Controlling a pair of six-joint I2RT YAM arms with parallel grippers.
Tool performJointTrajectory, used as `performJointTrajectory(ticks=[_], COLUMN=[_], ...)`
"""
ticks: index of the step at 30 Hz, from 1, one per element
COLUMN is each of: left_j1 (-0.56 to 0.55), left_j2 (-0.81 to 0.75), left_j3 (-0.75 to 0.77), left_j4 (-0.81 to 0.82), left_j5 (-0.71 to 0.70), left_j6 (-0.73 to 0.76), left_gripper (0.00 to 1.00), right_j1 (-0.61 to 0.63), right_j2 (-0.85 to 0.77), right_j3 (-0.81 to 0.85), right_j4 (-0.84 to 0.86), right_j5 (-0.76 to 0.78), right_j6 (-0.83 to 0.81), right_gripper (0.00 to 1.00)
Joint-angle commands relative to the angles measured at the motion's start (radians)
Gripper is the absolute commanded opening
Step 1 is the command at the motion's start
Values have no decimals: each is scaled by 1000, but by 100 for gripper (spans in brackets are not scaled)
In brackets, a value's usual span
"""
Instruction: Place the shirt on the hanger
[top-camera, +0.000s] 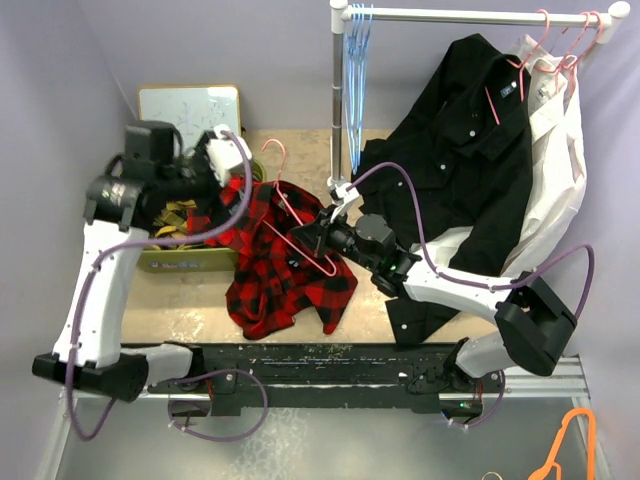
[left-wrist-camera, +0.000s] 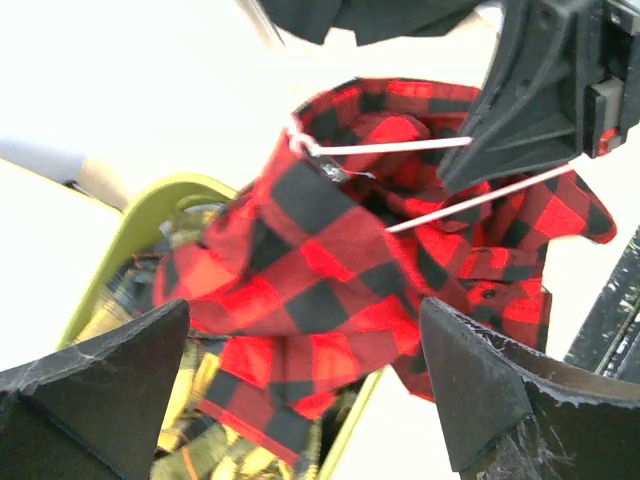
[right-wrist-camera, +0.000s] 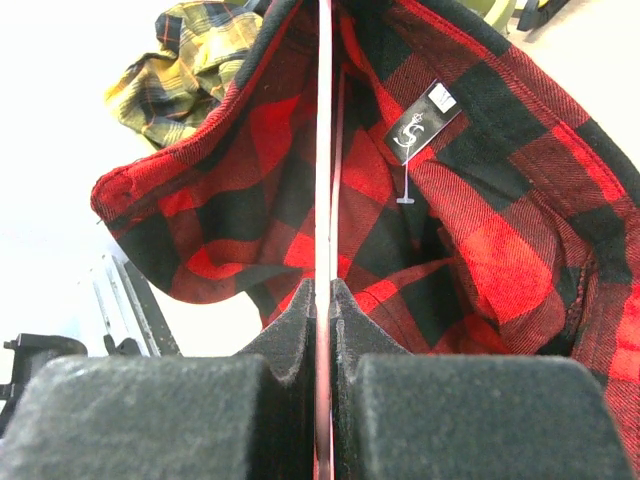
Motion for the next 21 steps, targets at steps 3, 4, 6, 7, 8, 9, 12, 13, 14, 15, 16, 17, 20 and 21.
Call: performJointTrajectory(ticks=[3,4,6,7,8,9,12,13,14,15,16,17,20,21], left_j1=[312,313,313,313,306,296,280,277,273,261,249,232,173,157], left_j2=[350,410,438,431,427,429,447,449,450,451,453,457,477,483], left_j3=[373,430,428,403,386,382,374,364,351,340,334,333,325,317], left_j4=[-368,-467,-488,-477,-450,-433,-390,-372,-339,-307,-286,-273,-262,-257], left_j5=[529,552,582,598,606,610,639,651,654,649,640,630,609,601], left_j6=[420,470,512,556,562,558,547,551,543,529,523,521,517,518], left_gripper=[98,97,96,97,97,98,98,98,99,99,99,100,99,99], right_j1=[-22,-23,-27,-27,-28,-28,-28,-29,-29,-29,-29,-30,-31,-30], right_j2=[-5,-6,-5,-4,-3,-2,-4,-5,-6,-5,-5,-5,-5,-6], right_j3=[-2,1,4,5,7,9,12,12,14,16,19,22,24,23], right_j4=[93,91,88,85,84,82,70,66,63,56,51,44,31,31], right_j5=[-27,-31,-38,-40,-41,-40,-37,-37,-36,-37,-38,-38,-32,-29], right_j6=[-3,-2,-4,-4,-6,-7,-14,-16,-19,-22,-23,-25,-29,-29], right_gripper=[0,0,0,0,0,0,0,0,0,0,0,0,0,0])
